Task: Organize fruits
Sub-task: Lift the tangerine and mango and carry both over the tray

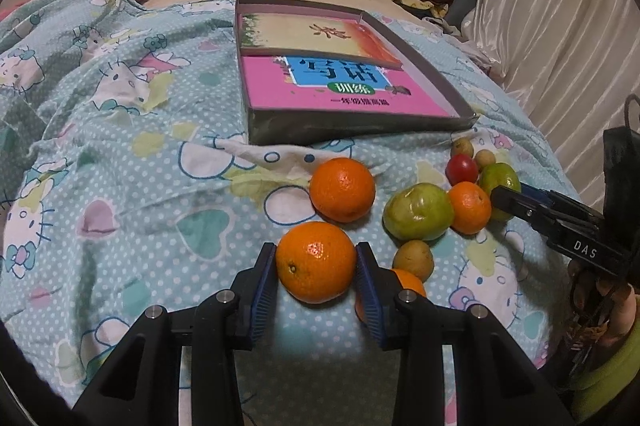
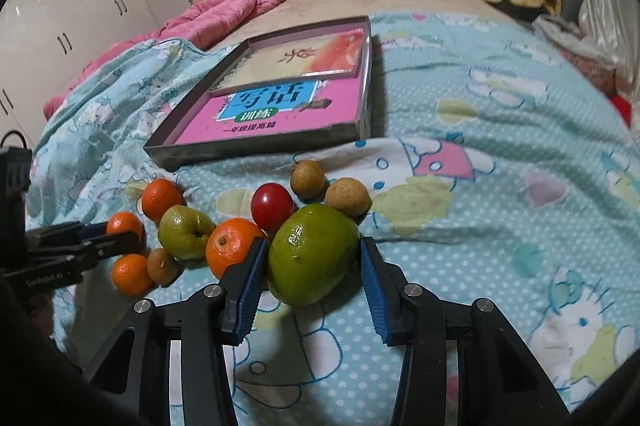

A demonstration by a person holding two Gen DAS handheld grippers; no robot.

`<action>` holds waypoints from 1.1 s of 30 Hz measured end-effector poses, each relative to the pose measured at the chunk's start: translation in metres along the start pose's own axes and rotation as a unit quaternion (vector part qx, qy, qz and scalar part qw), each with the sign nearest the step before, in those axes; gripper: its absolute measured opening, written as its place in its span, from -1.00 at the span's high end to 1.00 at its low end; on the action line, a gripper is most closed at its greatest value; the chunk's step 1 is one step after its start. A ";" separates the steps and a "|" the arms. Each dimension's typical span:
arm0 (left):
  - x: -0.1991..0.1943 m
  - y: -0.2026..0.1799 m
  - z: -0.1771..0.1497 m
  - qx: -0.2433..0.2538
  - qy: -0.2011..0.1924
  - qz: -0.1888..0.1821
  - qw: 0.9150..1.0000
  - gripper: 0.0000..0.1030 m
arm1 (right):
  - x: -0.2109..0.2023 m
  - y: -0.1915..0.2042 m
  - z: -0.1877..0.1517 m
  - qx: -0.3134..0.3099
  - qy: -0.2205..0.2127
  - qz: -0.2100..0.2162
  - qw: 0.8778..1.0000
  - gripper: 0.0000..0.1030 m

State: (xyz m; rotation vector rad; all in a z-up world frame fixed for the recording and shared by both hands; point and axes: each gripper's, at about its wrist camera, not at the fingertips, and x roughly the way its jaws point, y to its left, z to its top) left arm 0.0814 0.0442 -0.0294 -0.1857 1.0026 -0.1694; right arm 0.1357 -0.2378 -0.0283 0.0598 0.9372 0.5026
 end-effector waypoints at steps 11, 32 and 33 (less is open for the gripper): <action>-0.013 -0.002 0.038 -0.009 -0.026 0.007 1.000 0.24 | -0.026 0.001 0.026 -0.015 -0.050 -0.017 0.999 0.09; 0.020 -0.011 0.100 0.011 -0.037 0.029 0.999 0.24 | 0.019 0.014 0.085 -0.055 -0.041 -0.028 0.997 0.09; 0.022 -0.012 0.101 0.013 -0.037 0.031 0.999 0.24 | 0.021 0.014 0.087 -0.057 -0.039 -0.028 0.997 0.09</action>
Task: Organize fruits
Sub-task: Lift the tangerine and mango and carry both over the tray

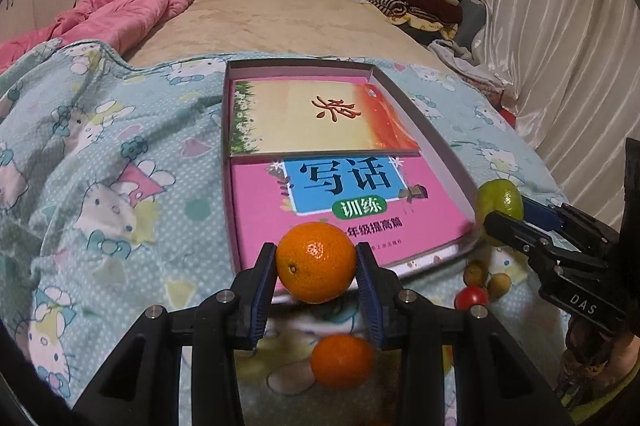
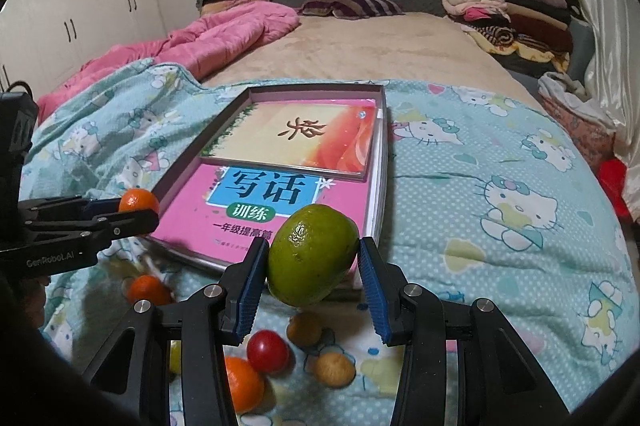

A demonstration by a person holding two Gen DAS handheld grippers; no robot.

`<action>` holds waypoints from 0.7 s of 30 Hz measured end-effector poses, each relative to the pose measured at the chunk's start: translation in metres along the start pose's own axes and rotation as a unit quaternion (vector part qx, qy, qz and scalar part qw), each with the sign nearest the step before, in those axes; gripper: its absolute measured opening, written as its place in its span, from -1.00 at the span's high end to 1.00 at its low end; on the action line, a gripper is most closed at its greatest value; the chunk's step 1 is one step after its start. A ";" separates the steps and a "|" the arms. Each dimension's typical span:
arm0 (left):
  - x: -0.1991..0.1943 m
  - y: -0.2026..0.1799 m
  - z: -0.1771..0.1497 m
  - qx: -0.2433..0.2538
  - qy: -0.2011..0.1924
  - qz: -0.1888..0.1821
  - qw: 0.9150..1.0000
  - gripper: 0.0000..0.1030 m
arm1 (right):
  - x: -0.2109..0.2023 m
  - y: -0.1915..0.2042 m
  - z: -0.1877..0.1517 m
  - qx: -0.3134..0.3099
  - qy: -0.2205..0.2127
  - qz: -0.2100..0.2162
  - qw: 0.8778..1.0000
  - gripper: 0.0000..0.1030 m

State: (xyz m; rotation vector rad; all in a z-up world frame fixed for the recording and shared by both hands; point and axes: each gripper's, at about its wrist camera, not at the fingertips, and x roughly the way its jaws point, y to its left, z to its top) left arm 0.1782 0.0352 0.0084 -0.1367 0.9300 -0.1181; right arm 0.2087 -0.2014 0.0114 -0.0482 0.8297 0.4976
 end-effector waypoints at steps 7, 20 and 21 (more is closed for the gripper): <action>0.017 -0.003 0.004 0.012 0.005 0.012 1.000 0.24 | 0.016 0.007 0.008 -0.019 0.013 -0.011 1.000 0.09; 0.033 0.002 0.001 0.018 0.021 0.027 0.999 0.23 | 0.039 0.007 0.008 -0.036 0.040 -0.028 0.998 0.12; 0.034 0.003 0.000 0.018 0.022 0.029 0.999 0.23 | 0.039 0.007 0.008 -0.036 0.041 -0.029 0.998 0.13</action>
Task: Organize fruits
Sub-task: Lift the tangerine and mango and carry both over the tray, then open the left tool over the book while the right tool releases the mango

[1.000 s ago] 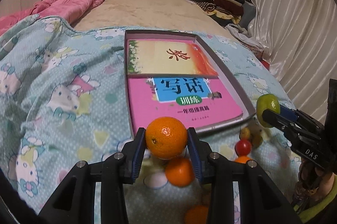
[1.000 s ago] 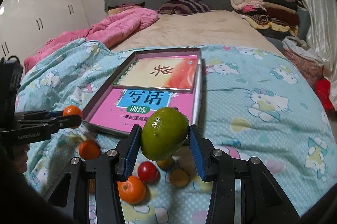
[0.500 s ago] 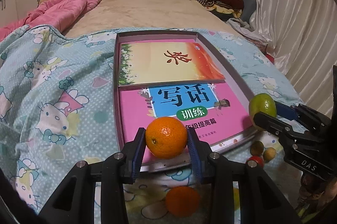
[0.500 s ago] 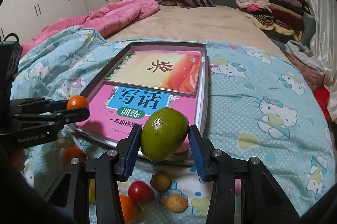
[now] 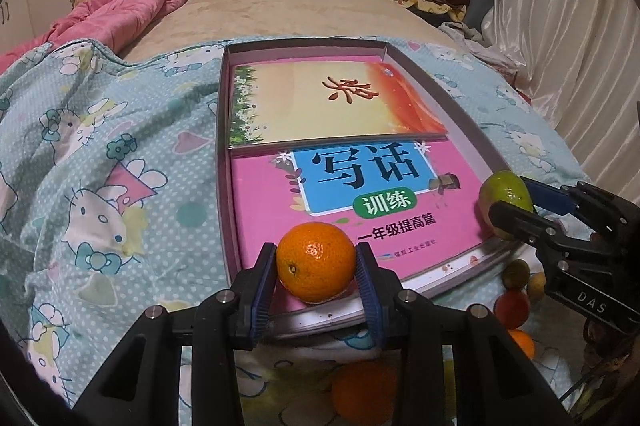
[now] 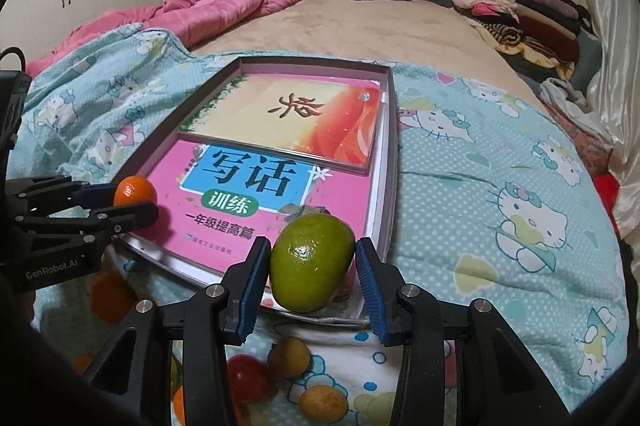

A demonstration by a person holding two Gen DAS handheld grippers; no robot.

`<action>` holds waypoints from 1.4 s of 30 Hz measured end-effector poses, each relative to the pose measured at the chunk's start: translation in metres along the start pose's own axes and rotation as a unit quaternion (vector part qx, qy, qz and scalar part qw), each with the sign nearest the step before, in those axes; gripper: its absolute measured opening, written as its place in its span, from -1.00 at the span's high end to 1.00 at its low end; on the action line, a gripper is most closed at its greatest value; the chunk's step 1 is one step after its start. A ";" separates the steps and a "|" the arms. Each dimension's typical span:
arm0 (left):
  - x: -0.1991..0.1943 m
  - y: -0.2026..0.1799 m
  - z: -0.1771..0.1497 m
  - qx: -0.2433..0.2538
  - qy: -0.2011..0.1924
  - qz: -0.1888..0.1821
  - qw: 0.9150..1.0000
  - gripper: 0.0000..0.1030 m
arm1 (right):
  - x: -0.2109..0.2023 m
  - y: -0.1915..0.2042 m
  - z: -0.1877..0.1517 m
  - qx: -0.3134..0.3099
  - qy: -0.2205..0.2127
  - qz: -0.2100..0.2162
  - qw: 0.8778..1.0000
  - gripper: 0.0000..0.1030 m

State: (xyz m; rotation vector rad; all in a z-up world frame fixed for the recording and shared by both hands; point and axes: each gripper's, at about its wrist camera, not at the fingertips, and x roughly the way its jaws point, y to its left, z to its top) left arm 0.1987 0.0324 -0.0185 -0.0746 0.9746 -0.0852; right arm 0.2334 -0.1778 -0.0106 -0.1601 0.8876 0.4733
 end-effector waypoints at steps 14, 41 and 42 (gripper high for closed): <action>0.003 0.001 0.000 0.004 0.002 0.003 1.000 0.23 | 0.004 0.000 -0.002 -0.007 0.007 -0.009 1.000 0.13; -0.014 -0.001 0.001 0.001 -0.007 -0.004 1.000 0.13 | -0.017 -0.004 -0.006 0.009 -0.031 0.005 0.999 -0.12; -0.015 0.000 0.001 0.000 -0.008 -0.004 1.000 0.11 | -0.018 -0.004 -0.006 0.009 -0.033 0.005 0.999 -0.12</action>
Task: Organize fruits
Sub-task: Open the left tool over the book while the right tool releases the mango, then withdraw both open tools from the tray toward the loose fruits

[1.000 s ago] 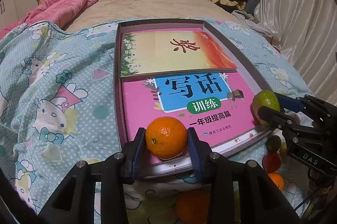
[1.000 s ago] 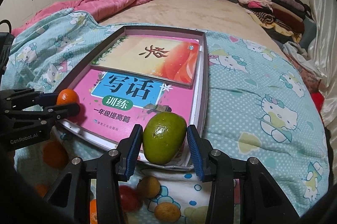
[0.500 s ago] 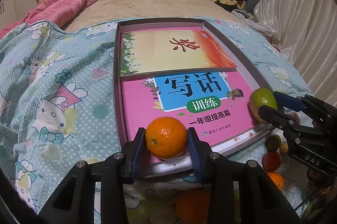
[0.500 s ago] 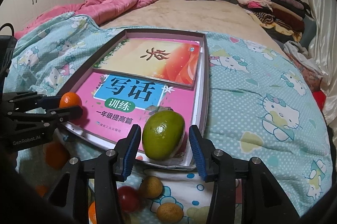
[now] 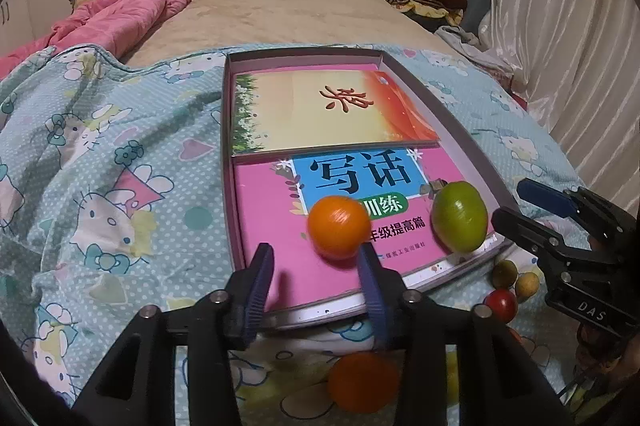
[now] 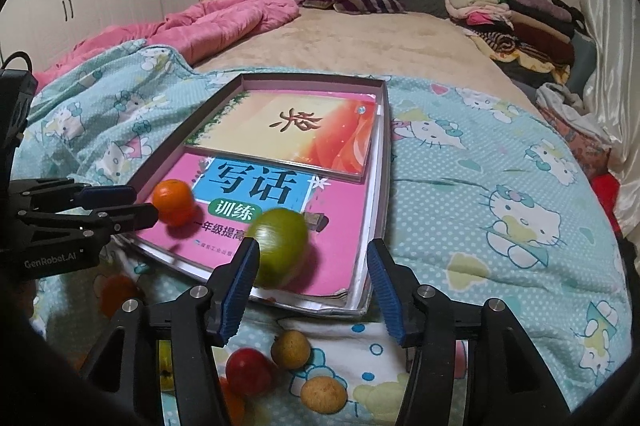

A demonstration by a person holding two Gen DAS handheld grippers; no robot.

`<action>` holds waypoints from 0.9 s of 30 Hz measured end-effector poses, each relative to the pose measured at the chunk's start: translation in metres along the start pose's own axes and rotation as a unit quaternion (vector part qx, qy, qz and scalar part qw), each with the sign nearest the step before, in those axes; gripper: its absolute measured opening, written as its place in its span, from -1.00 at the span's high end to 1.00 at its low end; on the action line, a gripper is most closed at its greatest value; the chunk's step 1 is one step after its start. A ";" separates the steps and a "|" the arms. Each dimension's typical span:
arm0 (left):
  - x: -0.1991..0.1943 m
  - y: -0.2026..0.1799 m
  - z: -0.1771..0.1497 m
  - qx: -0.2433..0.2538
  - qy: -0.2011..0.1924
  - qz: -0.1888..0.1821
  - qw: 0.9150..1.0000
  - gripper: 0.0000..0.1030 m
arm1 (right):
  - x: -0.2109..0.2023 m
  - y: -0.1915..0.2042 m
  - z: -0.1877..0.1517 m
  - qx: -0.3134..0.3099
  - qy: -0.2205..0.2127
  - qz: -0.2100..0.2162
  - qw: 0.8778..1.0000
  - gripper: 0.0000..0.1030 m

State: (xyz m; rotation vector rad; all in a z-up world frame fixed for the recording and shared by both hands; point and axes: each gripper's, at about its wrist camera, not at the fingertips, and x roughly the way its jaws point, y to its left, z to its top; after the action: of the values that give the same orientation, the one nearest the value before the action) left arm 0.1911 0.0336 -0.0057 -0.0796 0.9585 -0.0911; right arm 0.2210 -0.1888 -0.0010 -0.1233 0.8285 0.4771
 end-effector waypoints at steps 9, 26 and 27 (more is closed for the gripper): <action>-0.012 0.003 0.002 -0.005 -0.017 0.002 1.000 -0.11 | -0.011 0.001 -0.002 -0.007 -0.014 -0.011 1.000 -0.31; -0.037 0.009 0.001 -0.014 -0.052 0.013 0.998 -0.56 | -0.032 0.000 -0.004 -0.009 -0.043 -0.011 0.999 -0.43; -0.039 0.009 0.000 -0.015 -0.052 0.013 0.998 -0.57 | -0.034 0.000 -0.004 -0.008 -0.047 -0.011 0.999 -0.43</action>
State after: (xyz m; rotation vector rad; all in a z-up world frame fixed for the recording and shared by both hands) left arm 0.1691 0.0468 0.0248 -0.0992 0.8566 -0.0482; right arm 0.1982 -0.2023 0.0210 -0.1236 0.7304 0.4664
